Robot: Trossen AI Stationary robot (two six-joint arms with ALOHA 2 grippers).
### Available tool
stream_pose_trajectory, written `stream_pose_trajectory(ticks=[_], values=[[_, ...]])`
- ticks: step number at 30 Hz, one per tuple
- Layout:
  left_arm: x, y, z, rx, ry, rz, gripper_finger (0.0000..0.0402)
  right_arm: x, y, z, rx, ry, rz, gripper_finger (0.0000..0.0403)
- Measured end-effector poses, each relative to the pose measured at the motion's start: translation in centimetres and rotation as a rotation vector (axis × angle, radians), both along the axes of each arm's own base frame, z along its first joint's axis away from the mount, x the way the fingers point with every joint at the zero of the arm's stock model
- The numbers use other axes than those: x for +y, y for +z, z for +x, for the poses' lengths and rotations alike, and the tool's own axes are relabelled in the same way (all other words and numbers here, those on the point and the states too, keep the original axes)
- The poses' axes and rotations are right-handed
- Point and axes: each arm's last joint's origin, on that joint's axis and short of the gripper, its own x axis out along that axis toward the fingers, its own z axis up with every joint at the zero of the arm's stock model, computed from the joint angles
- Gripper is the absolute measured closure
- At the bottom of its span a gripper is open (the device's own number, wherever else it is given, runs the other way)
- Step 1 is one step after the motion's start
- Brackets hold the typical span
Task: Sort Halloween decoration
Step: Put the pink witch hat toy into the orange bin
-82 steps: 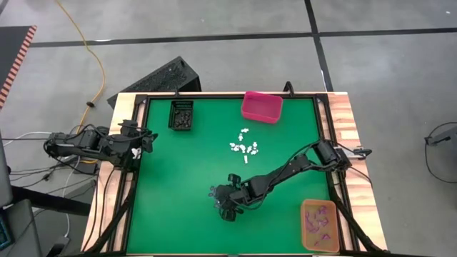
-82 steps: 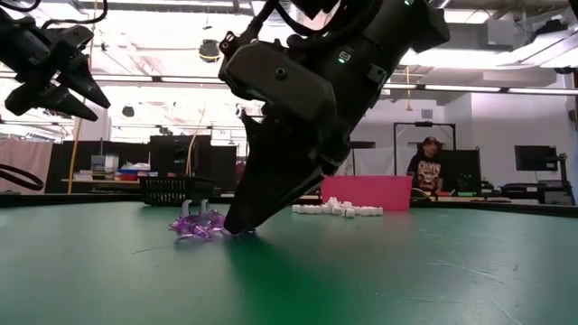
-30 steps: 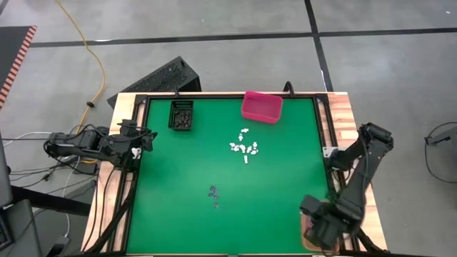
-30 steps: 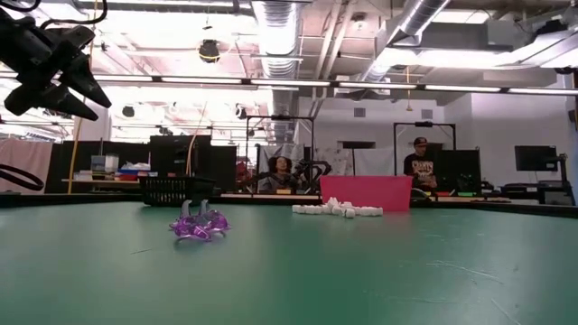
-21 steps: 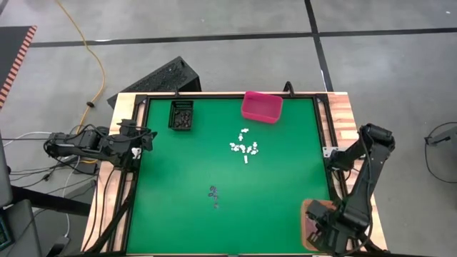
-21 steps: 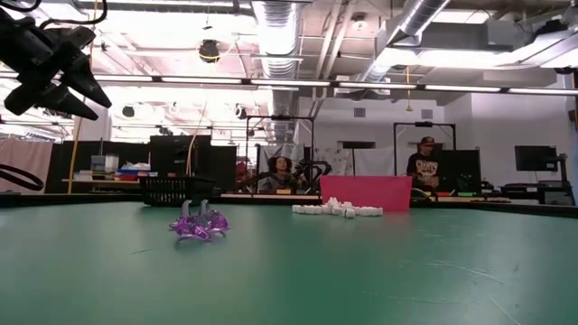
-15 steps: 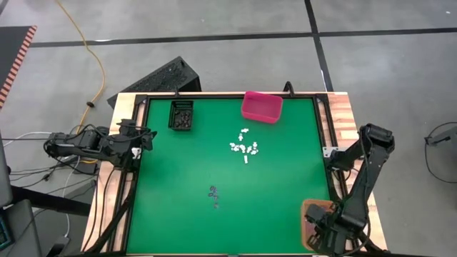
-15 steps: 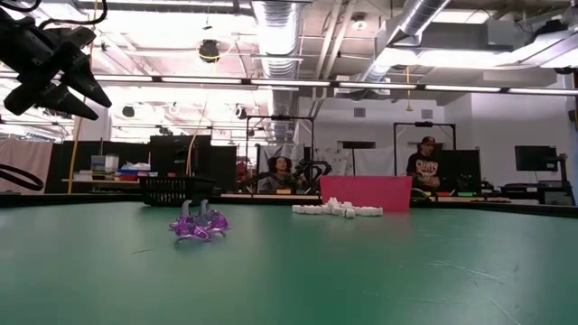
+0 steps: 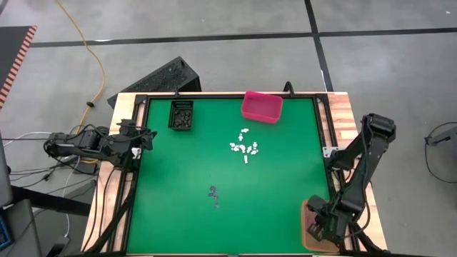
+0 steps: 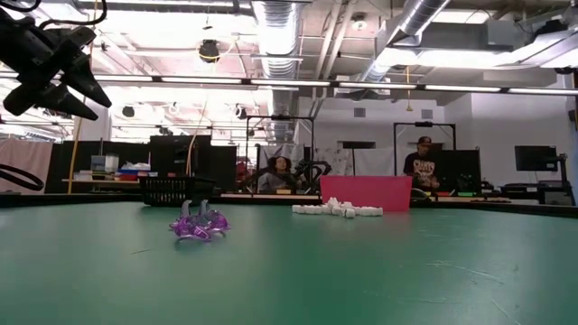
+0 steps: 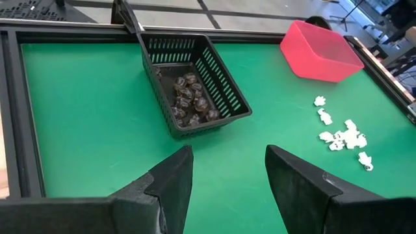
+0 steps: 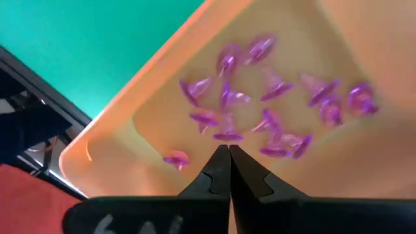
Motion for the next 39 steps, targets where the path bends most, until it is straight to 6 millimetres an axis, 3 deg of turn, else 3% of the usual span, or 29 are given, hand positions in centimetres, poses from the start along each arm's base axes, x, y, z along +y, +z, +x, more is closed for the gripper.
stream_pose_trajectory(ticks=[10, 21, 31, 39], values=[[0.0, -0.1, -0.1, 0.008, 0.002, -0.003, 0.0219, -2.5, 1.4, -0.9, -0.034, -0.011, 0.001, 0.0319], [0.0, -0.1, -0.1, 0.013, 0.002, -0.002, 0.0219, -3.7, 3.2, -0.4, -0.106, 0.002, 0.092, 0.0288], [0.0, -0.1, -0.1, 0.012, 0.003, -0.003, 0.0219, -6.5, 5.8, 3.1, -0.359, -0.026, 0.215, 0.0287], [0.0, -0.1, -0.1, 0.009, 0.004, -0.006, 0.0219, -9.3, 6.8, 8.4, -0.733, -0.024, 0.038, 0.0287]])
